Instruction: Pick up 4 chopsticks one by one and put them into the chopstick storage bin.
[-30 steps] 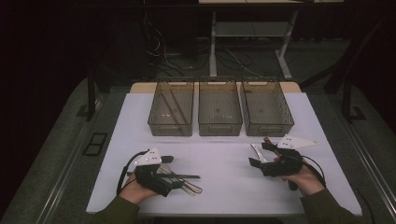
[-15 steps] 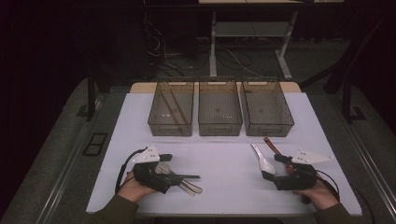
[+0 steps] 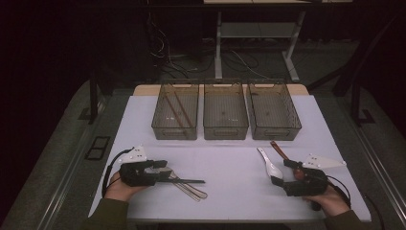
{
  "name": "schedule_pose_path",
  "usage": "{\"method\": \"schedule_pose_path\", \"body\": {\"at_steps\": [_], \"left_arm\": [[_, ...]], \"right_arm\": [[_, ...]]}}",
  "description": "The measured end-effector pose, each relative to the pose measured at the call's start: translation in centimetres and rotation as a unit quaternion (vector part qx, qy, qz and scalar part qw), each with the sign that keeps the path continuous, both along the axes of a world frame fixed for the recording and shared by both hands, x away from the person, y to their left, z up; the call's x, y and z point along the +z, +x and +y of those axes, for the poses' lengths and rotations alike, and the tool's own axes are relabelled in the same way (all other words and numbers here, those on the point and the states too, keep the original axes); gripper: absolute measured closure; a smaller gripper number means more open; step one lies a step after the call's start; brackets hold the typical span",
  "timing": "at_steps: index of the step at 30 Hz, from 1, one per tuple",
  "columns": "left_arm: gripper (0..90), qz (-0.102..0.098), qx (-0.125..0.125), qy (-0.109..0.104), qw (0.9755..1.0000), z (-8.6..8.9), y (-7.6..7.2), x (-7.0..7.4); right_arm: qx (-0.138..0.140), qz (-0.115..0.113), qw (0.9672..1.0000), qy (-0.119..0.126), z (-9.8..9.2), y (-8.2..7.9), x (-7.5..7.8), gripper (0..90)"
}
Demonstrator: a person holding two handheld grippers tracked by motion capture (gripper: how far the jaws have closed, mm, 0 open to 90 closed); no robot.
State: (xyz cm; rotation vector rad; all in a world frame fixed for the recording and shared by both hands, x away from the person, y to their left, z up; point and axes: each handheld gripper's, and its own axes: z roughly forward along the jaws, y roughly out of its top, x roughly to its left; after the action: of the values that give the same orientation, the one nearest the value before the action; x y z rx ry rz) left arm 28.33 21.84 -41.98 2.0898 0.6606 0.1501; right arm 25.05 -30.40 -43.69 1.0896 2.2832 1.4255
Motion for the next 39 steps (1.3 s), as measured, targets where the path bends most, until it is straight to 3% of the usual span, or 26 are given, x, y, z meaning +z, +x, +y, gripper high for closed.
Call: {"method": "schedule_pose_path", "body": {"at_steps": [3,7,10,13,17,24,28,39], "left_arm": [[68.4,0.007,0.001,0.023,0.9997,0.4,0.1,-0.2],[73.0,0.009,0.005,0.045,0.9989,1.2,0.0,-0.5],[63.1,0.009,0.002,0.044,0.9990,1.5,-0.2,-0.8],[59.5,0.017,-0.018,0.044,0.9987,1.0,0.0,-1.2],[59.2,0.022,-0.043,0.048,0.9977,0.4,0.3,-1.5],[60.1,0.018,-0.063,0.046,0.9968,-0.5,0.2,-1.6],[62.1,0.015,-0.075,0.059,0.9954,-0.9,0.3,-1.8],[66.6,0.003,-0.081,0.085,0.9931,-1.2,0.1,-2.2]], "right_arm": [[0.002,0.001,1.0000,-0.003,0.1,0.0,-0.1,14.1],[0.004,0.000,1.0000,-0.003,0.0,0.1,0.0,14.1],[0.003,0.003,1.0000,-0.004,0.0,0.1,-0.1,14.1],[0.003,0.004,1.0000,-0.005,0.0,0.1,-0.1,14.1],[0.008,0.005,0.9999,-0.008,0.2,0.1,-0.2,14.1],[0.010,0.003,0.9999,-0.008,0.3,0.0,-0.2,14.1],[0.009,0.004,0.9999,-0.006,0.2,0.1,-0.2,14.1],[0.012,0.005,0.9999,-0.007,0.3,0.1,-0.2,14.1]]}}
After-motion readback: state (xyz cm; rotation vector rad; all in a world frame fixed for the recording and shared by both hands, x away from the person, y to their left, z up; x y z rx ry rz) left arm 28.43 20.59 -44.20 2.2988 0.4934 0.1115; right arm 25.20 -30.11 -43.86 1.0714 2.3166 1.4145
